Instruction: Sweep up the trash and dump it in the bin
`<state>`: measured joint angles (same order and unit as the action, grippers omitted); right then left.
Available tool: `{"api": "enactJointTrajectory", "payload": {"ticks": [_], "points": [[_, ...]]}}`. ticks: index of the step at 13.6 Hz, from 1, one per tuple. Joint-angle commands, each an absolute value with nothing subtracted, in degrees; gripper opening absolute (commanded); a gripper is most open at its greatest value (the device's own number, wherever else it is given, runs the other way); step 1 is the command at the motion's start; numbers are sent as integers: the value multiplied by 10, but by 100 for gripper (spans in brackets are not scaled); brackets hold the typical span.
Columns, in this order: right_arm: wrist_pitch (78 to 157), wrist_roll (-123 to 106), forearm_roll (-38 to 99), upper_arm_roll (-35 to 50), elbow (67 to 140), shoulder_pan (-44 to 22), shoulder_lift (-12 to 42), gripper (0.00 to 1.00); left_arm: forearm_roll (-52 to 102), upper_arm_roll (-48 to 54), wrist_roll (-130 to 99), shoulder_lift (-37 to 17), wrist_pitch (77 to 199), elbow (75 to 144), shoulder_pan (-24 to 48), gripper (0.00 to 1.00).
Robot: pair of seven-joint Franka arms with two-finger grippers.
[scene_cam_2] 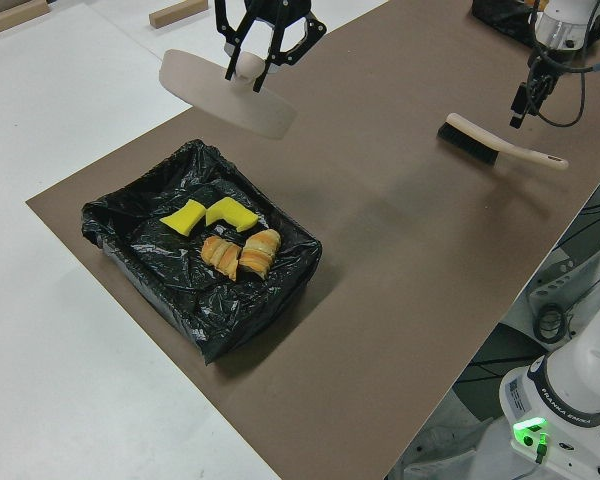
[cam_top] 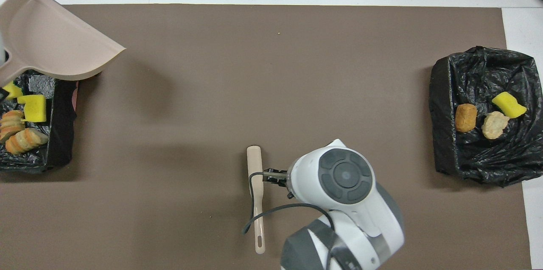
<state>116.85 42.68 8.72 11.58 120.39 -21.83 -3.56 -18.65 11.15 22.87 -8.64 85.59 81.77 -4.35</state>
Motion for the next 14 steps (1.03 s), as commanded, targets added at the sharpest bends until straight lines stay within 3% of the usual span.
{"api": "enactJointTrajectory", "payload": {"ticks": [1,5,7,12,14], "points": [[1150,389,72,121,1203,-160,-76,100,-133,104,78,-84,863,844,22,0],[1091,344,62,121,1116,-78,-71,100,-59,105,-131,-85,1000,932,125,0],[1063,330,34,121,1072,-59,-60,100,-46,104,-216,-122,1096,972,186,0],[1024,288,13,121,1004,-26,-37,100,-45,104,-350,-199,1223,975,250,0],[1013,266,-3,122,984,-11,-33,100,-46,105,-346,-207,1239,982,251,0]]}}
